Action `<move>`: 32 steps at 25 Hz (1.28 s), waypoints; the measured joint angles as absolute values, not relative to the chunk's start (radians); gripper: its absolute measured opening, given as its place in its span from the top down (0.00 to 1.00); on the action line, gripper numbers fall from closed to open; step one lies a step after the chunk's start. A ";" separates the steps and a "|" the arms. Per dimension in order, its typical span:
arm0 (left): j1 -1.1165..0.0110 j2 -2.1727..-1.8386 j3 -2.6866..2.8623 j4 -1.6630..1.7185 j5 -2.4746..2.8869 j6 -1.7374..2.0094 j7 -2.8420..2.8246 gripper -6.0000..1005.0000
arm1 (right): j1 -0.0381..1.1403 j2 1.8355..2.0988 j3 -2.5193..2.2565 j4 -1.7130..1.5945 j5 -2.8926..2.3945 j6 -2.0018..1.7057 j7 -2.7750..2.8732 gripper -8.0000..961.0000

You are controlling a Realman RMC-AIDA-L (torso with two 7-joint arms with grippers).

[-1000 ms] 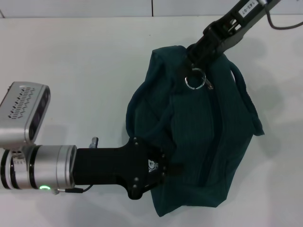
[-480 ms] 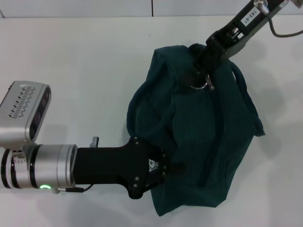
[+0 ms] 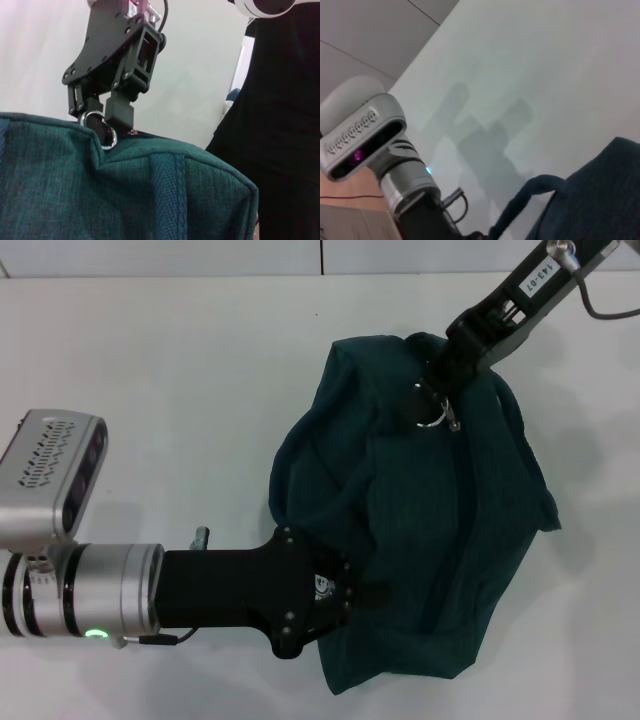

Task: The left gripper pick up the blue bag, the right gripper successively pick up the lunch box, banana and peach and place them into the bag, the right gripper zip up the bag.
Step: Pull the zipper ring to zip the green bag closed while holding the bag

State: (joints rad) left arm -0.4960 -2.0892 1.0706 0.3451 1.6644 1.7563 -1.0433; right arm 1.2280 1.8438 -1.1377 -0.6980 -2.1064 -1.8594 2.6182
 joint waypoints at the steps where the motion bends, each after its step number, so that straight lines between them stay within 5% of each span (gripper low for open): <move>1: -0.496 -2.089 1.071 0.345 1.664 1.756 -1.043 0.92 | 1.228 1.844 -1.139 -0.705 -2.114 -1.860 2.614 0.73; 6: -0.496 -2.089 1.071 0.345 1.664 1.756 -1.044 0.92 | 1.226 1.852 -1.140 -0.741 -2.154 -1.863 2.596 0.73; 10: -0.496 -2.089 1.071 0.345 1.664 1.756 -1.043 0.92 | 1.225 1.855 -1.140 -0.749 -2.157 -1.863 2.586 0.88; 17: -0.495 -2.088 1.071 0.345 1.664 1.756 -1.041 0.92 | 1.212 1.856 -1.133 -0.772 -2.155 -1.854 2.581 0.98; 32: -0.488 -2.085 1.086 0.345 1.668 1.757 -1.036 0.92 | 1.095 1.912 -0.980 -0.887 -2.132 -1.828 2.504 0.98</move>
